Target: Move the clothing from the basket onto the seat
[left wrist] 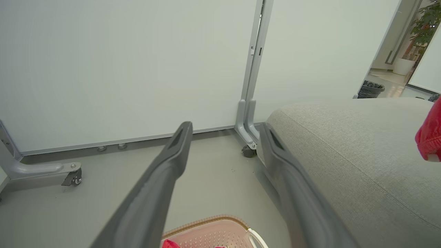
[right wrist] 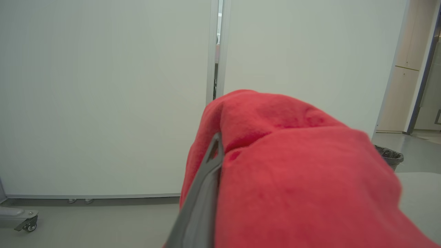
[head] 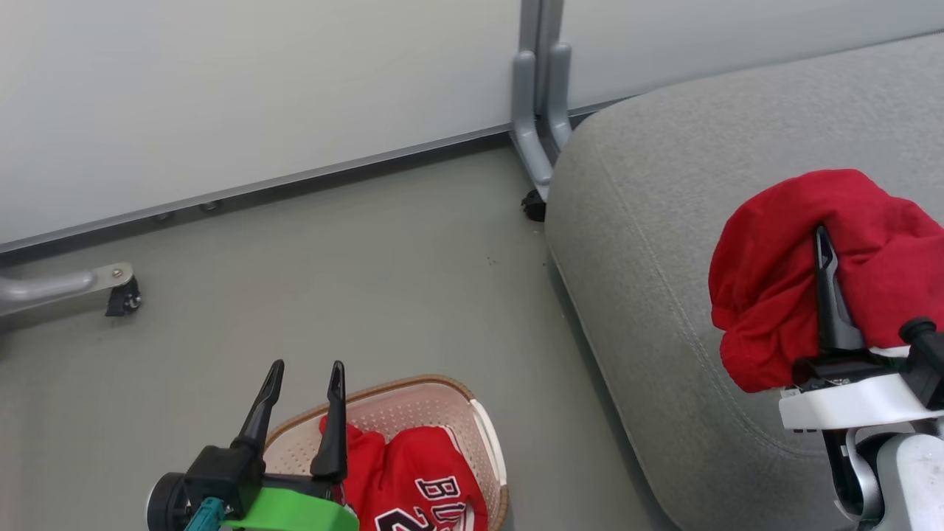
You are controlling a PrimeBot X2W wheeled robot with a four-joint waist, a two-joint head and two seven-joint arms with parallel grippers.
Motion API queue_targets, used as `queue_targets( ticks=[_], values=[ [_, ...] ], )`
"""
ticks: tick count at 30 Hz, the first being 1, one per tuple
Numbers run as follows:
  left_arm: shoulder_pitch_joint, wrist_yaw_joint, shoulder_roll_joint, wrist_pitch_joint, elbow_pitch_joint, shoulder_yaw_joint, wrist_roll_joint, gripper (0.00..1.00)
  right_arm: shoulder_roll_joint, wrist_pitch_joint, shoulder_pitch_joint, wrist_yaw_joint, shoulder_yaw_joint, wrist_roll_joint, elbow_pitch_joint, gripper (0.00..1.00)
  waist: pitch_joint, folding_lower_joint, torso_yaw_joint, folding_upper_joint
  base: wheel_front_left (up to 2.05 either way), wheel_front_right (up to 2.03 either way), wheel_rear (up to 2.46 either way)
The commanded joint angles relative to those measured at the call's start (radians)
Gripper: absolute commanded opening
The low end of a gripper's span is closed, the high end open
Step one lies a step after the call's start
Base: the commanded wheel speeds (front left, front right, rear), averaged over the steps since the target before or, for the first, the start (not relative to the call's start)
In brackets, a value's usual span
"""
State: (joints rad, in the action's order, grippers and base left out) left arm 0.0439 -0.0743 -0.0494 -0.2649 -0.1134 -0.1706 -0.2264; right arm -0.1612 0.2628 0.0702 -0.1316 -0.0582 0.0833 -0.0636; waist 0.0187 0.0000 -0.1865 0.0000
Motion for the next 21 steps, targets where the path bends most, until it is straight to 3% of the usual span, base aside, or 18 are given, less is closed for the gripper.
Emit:
queue_targets(
  ticks=[1, 13, 21],
  values=[
    [-0.022, -0.004, -0.002, 0.001, 0.000, -0.005, 0.011, 1.00, 0.002, 0.003, 0.016, 0.002, -0.005, -0.003, -0.005, 0.00, 0.040, 0.0000, -0.104, 0.0000, 0.00, 0.00, 0.00],
    [-0.068, -0.014, -0.003, 0.001, -0.002, -0.047, 0.018, 1.00, 0.020, 0.003, 0.032, 0.002, -0.021, 0.003, -0.004, 0.00, 0.082, 0.0000, -0.288, 0.0000, 0.00, 0.00, 0.00],
    [-0.090, -0.026, -0.003, 0.001, -0.009, -0.067, 0.024, 1.00, 0.038, 0.003, 0.020, 0.002, -0.056, 0.008, -0.017, 0.00, 0.103, 0.0000, -0.327, 0.0000, 0.00, 0.00, 0.00]
  ],
)
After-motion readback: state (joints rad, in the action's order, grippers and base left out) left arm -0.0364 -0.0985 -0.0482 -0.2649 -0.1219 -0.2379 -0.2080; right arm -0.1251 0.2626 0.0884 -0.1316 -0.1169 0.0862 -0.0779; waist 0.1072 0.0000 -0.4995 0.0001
